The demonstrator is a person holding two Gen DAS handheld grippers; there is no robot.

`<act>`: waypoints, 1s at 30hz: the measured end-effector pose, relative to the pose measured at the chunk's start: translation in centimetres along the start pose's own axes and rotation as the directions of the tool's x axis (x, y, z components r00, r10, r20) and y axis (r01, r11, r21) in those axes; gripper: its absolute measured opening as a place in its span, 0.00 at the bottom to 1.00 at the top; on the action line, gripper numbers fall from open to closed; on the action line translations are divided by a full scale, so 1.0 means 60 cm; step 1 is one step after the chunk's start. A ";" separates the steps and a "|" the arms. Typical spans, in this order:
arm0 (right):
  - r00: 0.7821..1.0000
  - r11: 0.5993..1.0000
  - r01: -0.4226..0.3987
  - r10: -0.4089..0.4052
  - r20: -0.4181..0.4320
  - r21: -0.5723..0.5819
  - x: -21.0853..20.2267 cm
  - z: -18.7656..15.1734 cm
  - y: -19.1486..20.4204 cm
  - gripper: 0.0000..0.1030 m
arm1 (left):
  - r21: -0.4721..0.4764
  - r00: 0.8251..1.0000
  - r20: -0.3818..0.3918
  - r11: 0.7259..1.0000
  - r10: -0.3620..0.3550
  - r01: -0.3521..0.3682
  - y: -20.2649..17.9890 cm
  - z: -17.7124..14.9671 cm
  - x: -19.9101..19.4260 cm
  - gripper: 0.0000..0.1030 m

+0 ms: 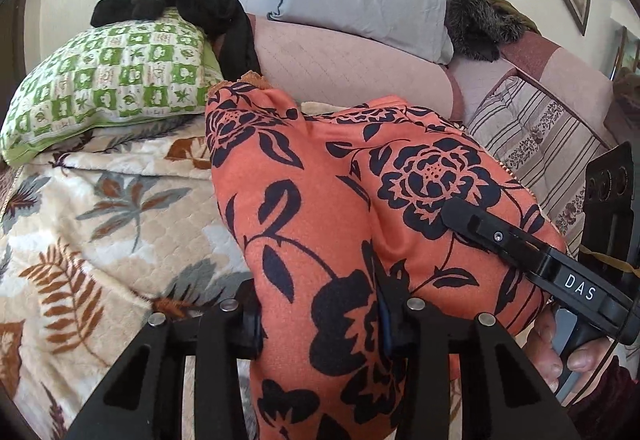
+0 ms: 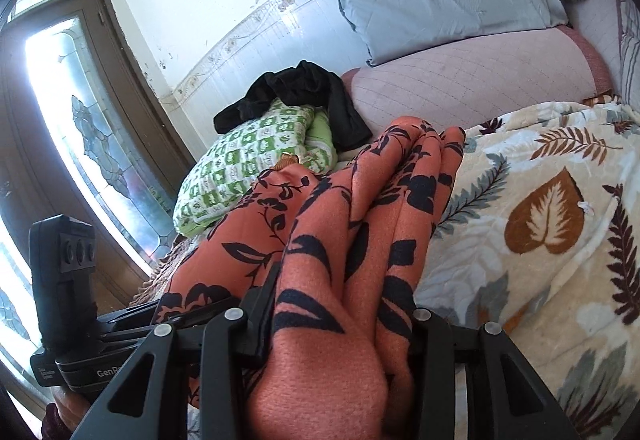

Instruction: Fold small clothes

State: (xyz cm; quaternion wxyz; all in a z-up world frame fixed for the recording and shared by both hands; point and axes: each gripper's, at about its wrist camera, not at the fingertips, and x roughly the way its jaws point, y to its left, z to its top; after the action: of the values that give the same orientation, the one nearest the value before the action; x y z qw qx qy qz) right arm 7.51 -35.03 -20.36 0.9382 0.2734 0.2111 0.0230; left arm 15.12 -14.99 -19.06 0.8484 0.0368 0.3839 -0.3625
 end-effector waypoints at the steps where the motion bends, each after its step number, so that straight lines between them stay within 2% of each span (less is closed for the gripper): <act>1: 1.000 1.000 -0.007 0.007 -0.005 -0.002 -0.004 -0.008 0.010 0.43 | -0.001 1.000 -0.007 1.000 0.012 -0.012 0.004 -0.012 -0.008 0.42; 4: 0.999 0.999 -0.012 0.014 -0.042 0.038 -0.001 -0.050 0.021 0.43 | 0.016 0.995 -0.056 0.996 0.086 -0.085 0.020 -0.051 0.001 0.50; 5: 0.997 0.998 0.000 0.004 -0.075 0.060 0.009 -0.069 0.018 0.46 | 0.019 0.985 -0.107 0.991 0.133 -0.131 0.027 -0.068 0.019 0.57; 6: 0.991 0.997 0.029 -0.020 -0.131 0.068 0.026 -0.092 0.015 0.48 | 0.027 0.968 -0.174 0.983 0.181 -0.179 0.036 -0.085 0.040 0.60; 7: 0.978 0.996 0.073 -0.060 -0.200 0.057 0.043 -0.117 0.010 0.49 | 0.036 0.944 -0.237 0.973 0.230 -0.228 0.049 -0.104 0.057 0.62; 8: 0.951 0.991 0.130 -0.114 -0.288 0.036 0.063 -0.144 0.005 0.53 | 0.021 0.939 -0.254 0.971 0.234 -0.236 0.061 -0.117 0.061 0.71; 9: 0.922 0.983 0.180 -0.157 -0.355 0.033 0.074 -0.164 -0.003 0.56 | -0.008 0.954 -0.219 0.977 0.207 -0.214 0.068 -0.119 0.049 0.71; 11: 0.939 0.982 0.170 -0.134 -0.315 0.087 0.049 -0.159 -0.011 0.57 | -0.019 0.960 -0.157 0.971 0.231 -0.237 0.072 -0.103 0.018 0.71; 12: 0.945 0.980 0.184 -0.155 -0.289 0.074 0.033 -0.143 -0.008 0.57 | -0.015 0.962 -0.086 0.965 0.260 -0.262 0.072 -0.094 -0.002 0.72; 13: 0.954 0.978 0.202 -0.186 -0.234 0.048 0.012 -0.124 -0.003 0.57 | -0.015 0.956 -0.016 0.956 0.292 -0.292 0.071 -0.086 -0.020 0.73; 15: 0.964 0.968 0.250 -0.250 -0.090 -0.013 -0.031 -0.085 0.012 0.57 | -0.014 0.944 0.070 0.947 0.322 -0.322 0.069 -0.072 -0.039 0.82; 17: 0.971 0.970 0.239 -0.238 0.019 -0.037 -0.057 -0.053 0.025 0.57 | 0.004 0.941 0.097 0.946 0.324 -0.326 0.063 -0.061 -0.032 0.84; 19: 0.984 0.983 0.176 -0.174 0.043 -0.044 -0.053 -0.027 0.043 0.54 | 0.042 0.931 0.063 0.931 0.360 -0.363 0.057 -0.054 0.002 0.84; 21: 0.991 0.991 0.131 -0.130 0.029 -0.025 -0.030 -0.025 0.046 0.39 | 0.090 0.920 0.012 0.916 0.392 -0.391 0.056 -0.053 0.044 0.84; 22: 0.994 0.994 0.113 -0.113 -0.008 -0.004 -0.005 -0.030 0.039 0.39 | 0.110 0.911 -0.007 0.906 0.412 -0.409 0.057 -0.055 0.062 0.84; 24: 0.987 0.992 0.113 -0.106 -0.120 0.055 0.062 -0.056 0.017 0.38 | 0.156 0.894 -0.029 0.886 0.447 -0.437 0.055 -0.067 0.088 0.86; 25: 0.969 0.988 0.121 -0.097 -0.227 0.095 0.104 -0.074 -0.004 0.38 | 0.175 0.887 -0.064 0.880 0.458 -0.442 0.057 -0.072 0.105 0.89; 26: 0.937 0.979 0.167 -0.120 -0.328 0.120 0.142 -0.095 -0.024 0.37 | 0.175 0.888 -0.098 0.886 0.449 -0.429 0.061 -0.076 0.117 0.91; 27: 0.937 0.973 0.196 -0.149 -0.316 0.123 0.146 -0.103 -0.033 0.33 | 0.155 0.894 -0.109 0.896 0.435 -0.416 0.065 -0.076 0.119 0.92; 28: 0.943 0.974 0.190 -0.146 -0.299 0.124 0.139 -0.097 -0.030 0.33 | 0.134 0.898 -0.118 0.903 0.424 -0.409 0.068 -0.073 0.115 0.92; 30: 0.937 0.975 0.202 -0.164 -0.308 0.094 0.126 -0.085 -0.014 0.33 | 0.100 0.907 -0.122 0.915 0.402 -0.392 0.074 -0.069 0.102 0.92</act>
State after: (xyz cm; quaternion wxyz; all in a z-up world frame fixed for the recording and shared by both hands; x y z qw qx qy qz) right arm 12.25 -31.96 -27.61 0.8747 0.3038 0.3758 -0.0368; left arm 18.11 -13.88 -27.09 0.8733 0.1705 0.4136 -0.1928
